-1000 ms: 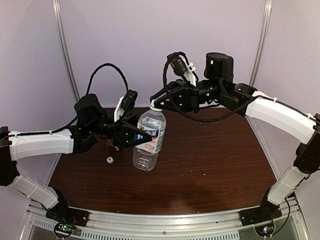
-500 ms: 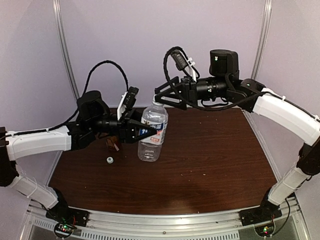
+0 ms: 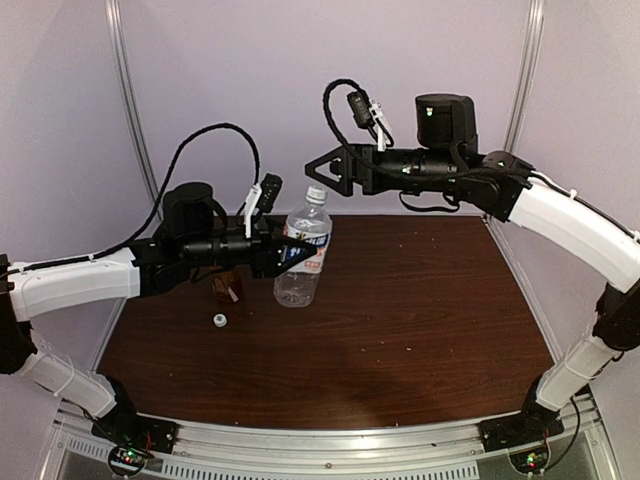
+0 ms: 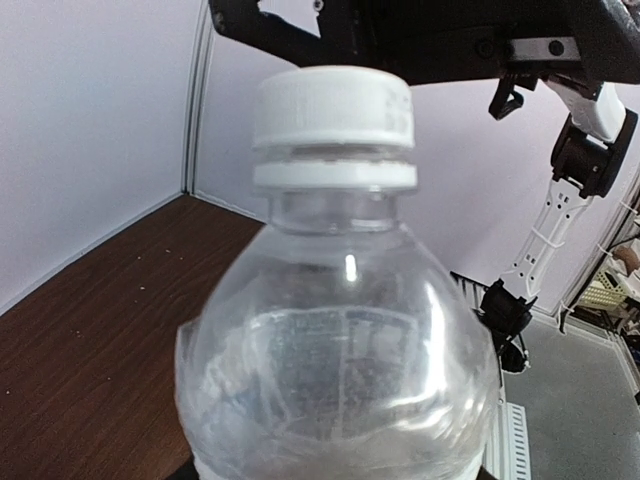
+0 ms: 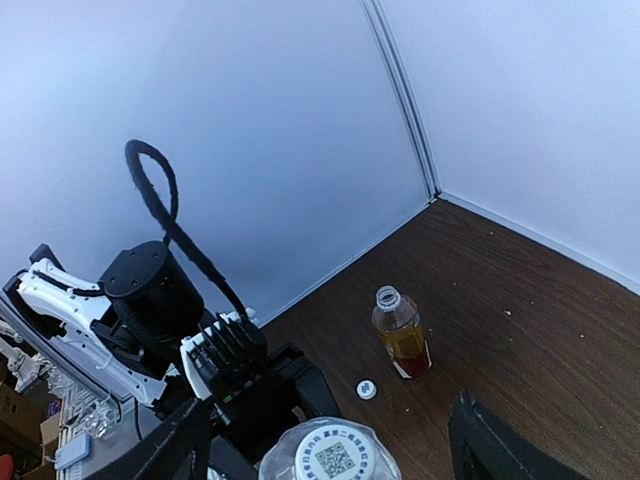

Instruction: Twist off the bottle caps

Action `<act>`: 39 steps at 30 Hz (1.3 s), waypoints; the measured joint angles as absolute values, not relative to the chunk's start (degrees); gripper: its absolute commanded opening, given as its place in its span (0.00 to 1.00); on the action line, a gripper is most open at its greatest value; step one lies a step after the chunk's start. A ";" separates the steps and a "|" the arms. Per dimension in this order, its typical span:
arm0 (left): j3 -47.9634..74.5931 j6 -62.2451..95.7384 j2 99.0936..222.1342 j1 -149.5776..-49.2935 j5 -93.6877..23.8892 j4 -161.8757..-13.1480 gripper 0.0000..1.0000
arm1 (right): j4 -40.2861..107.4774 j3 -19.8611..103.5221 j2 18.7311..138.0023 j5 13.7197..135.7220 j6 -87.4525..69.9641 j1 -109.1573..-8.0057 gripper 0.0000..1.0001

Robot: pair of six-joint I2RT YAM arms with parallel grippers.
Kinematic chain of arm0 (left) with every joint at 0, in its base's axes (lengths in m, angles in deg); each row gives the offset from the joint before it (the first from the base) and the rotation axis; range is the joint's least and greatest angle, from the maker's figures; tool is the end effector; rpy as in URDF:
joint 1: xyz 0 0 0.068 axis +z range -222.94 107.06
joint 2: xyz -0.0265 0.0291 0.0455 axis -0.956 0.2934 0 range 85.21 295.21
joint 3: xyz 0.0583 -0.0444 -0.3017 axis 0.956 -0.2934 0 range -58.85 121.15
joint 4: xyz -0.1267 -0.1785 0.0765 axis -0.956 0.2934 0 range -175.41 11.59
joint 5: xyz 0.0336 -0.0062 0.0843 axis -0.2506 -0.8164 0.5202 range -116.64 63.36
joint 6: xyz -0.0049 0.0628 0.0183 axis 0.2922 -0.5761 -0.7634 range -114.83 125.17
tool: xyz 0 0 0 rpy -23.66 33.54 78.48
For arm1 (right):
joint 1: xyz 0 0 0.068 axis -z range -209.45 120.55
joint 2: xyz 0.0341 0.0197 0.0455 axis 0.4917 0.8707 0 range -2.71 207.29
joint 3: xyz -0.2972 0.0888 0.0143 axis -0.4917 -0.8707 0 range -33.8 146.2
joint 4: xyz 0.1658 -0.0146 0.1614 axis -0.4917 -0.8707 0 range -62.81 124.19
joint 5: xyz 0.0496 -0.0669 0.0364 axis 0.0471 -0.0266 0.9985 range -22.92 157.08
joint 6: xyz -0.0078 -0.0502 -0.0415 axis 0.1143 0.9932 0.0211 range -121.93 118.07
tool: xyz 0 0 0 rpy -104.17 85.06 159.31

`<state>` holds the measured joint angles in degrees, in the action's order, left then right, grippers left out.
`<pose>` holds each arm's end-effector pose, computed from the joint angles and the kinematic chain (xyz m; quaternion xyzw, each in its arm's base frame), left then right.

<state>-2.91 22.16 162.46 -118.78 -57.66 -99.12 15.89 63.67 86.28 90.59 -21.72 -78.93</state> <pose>0.1835 -0.2273 0.3716 0.3512 0.6582 -0.5026 0.4368 0.2027 0.2690 0.4863 -0.3187 0.6904 0.4865 0.4302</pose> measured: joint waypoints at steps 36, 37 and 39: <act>-2.91 21.64 161.96 -119.04 -51.41 -97.29 0.37 | 16.10 62.16 89.80 88.27 -26.33 -79.87 0.27; -2.91 21.61 161.96 -119.07 -51.24 -97.29 0.37 | 16.43 62.01 89.80 88.47 -26.42 -79.89 0.25; -2.91 21.59 161.91 -119.07 -50.84 -97.22 0.37 | 17.28 61.55 89.80 88.71 -26.18 -79.89 0.20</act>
